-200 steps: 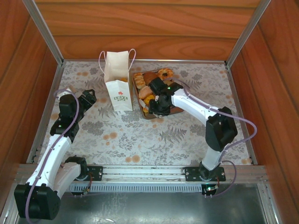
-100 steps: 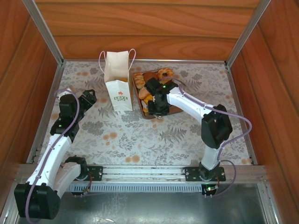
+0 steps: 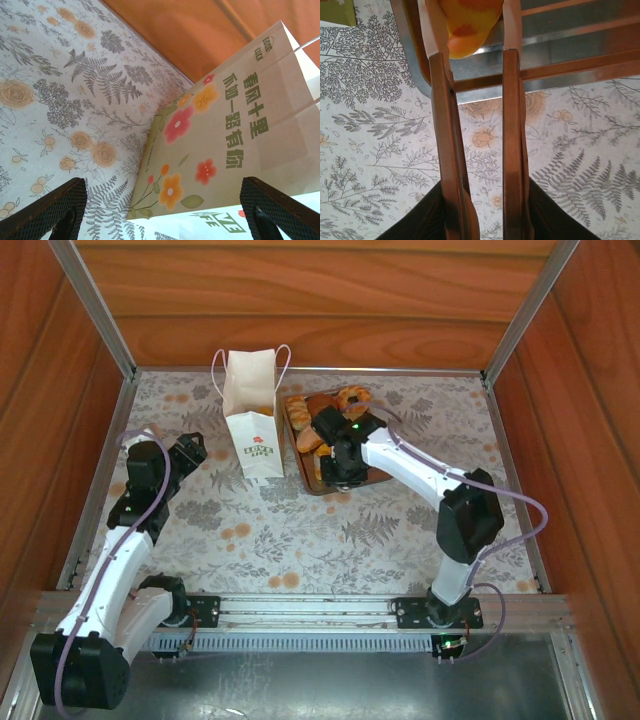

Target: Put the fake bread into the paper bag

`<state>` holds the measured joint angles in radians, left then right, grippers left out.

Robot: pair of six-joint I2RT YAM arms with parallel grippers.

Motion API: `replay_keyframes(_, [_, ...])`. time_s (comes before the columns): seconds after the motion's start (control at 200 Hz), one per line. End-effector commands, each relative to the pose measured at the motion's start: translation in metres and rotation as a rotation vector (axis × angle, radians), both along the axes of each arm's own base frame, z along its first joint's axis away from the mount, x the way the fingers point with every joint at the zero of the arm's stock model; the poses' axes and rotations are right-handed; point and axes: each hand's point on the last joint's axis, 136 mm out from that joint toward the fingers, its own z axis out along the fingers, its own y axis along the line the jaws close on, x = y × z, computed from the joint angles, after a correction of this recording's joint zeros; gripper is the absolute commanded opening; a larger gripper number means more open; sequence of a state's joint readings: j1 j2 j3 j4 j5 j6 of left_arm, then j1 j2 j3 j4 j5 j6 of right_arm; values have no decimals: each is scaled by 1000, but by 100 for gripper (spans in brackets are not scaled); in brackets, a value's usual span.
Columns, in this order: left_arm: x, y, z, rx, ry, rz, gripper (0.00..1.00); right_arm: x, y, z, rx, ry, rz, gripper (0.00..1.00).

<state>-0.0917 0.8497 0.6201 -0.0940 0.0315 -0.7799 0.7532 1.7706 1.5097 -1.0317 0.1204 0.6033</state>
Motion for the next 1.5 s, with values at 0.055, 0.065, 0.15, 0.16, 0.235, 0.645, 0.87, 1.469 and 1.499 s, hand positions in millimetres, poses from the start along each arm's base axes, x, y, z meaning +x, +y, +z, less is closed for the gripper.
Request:
replay_keyframes(0.055, [3,-4,33,22,-50,-42,84,-7,-20,26,-31,-77,3,34])
replay_keyframes(0.065, [3,-5,35,22,-52,-45,84,-7,-21,31,-24,-89,2,33])
replay_keyframes(0.15, [4,-9,50,35,-63,-77,84,-8,-28,51,-6,-150,12,34])
replay_keyframes(0.16, [4,-10,52,36,-67,-82,84,-8,-29,53,-4,-156,13,33])
replay_keyframes(0.235, [6,-15,69,40,-87,-115,84,-8,-34,71,9,-216,31,34])
replay_keyframes(0.645, [45,-48,116,3,-107,-287,82,0,-38,207,188,-598,138,34])
replay_keyframes(0.87, [74,-68,101,-61,-40,-374,78,5,-7,272,341,-739,230,34])
replay_keyframes(1.469, [95,-68,56,-106,38,-344,47,43,120,268,308,-730,431,34])
replay_keyframes(1.499, [95,-68,55,-108,40,-344,47,45,123,261,294,-717,430,34])
